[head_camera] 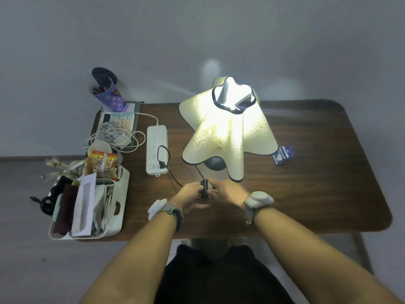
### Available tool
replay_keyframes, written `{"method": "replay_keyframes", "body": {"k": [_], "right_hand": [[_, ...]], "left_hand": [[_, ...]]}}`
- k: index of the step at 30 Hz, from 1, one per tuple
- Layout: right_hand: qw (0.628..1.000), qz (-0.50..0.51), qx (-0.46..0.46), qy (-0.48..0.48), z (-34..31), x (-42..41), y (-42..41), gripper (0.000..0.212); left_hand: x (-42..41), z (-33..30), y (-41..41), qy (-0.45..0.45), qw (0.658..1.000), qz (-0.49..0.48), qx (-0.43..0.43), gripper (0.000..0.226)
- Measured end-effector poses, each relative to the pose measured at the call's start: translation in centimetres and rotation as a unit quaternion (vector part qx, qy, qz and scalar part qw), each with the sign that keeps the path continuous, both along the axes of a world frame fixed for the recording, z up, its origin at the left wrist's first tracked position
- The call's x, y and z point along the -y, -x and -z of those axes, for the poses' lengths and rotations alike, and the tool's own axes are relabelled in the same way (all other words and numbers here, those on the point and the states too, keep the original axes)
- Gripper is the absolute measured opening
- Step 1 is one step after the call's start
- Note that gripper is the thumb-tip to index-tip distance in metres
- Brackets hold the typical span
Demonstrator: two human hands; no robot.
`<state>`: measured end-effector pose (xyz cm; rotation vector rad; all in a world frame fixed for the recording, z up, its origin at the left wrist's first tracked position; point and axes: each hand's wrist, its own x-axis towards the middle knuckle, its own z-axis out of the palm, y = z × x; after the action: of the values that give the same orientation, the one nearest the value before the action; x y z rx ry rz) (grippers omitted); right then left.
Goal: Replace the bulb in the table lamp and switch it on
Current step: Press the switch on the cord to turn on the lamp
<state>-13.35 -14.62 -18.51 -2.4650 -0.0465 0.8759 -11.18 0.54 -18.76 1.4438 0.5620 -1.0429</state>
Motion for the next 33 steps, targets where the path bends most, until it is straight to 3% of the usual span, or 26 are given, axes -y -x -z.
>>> {"method": "replay_keyframes", "body": {"k": [22, 33], "right_hand": [[0.999, -0.011, 0.001, 0.036, 0.3, 0.4, 0.1, 0.047], [0.998, -0.037, 0.004, 0.057, 1.0, 1.2, 0.0, 0.062]], "left_hand": [[-0.1, 0.4, -0.1, 0.021, 1.000, -0.015, -0.015, 0.043], [-0.6, 1.7, -0.1, 0.027, 0.999, -0.021, 0.031, 0.042]]}}
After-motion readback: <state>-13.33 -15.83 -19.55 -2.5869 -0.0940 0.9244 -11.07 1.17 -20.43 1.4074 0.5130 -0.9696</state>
